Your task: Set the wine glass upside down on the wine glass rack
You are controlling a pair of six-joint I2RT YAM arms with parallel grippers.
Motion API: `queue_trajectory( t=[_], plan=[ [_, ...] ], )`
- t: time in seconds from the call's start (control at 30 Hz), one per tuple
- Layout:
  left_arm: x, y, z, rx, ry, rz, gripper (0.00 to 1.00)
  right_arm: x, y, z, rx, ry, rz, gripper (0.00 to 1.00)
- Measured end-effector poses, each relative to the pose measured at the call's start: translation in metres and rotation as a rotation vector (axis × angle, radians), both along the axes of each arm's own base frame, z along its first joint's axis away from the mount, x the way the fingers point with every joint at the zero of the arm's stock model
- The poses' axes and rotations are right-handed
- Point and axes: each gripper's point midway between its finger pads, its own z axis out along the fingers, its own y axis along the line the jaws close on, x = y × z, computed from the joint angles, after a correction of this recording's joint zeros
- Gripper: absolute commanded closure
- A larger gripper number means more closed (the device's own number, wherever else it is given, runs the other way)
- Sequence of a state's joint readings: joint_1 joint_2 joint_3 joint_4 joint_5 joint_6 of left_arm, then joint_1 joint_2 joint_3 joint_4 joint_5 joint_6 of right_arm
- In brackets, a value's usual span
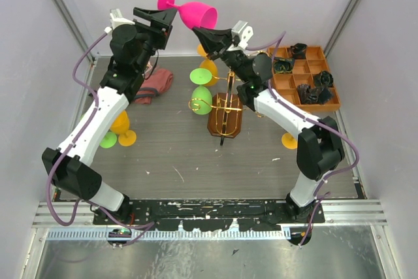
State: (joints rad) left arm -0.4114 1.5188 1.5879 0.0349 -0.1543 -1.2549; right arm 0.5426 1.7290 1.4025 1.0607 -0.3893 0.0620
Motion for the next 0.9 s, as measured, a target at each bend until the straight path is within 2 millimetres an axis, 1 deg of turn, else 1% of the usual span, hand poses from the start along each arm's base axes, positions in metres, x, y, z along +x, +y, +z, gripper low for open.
queue_trajectory(
  t=[0.17,0.33,0.47,0.7,0.9],
  plan=[
    [0.002,0.0,0.01,-0.026,-0.038,0.0,0.34,-0.005,0.006,0.0,0.0,0.0,0.014,0.99],
    [0.006,-0.002,0.011,-0.039,-0.054,0.0,0.4,-0.008,0.009,0.0,0.0,0.0,0.023,0.99],
    [0.01,-0.003,0.008,-0.04,-0.052,0.005,0.41,-0.01,0.012,0.0,-0.001,0.001,0.031,0.99],
    [0.011,0.001,0.013,-0.053,-0.067,0.026,0.44,-0.014,0.017,-0.001,0.0,0.006,0.048,0.99],
    [0.014,0.008,0.015,-0.062,-0.074,0.051,0.57,-0.016,0.019,-0.001,-0.001,0.006,0.055,0.99]
  ],
)
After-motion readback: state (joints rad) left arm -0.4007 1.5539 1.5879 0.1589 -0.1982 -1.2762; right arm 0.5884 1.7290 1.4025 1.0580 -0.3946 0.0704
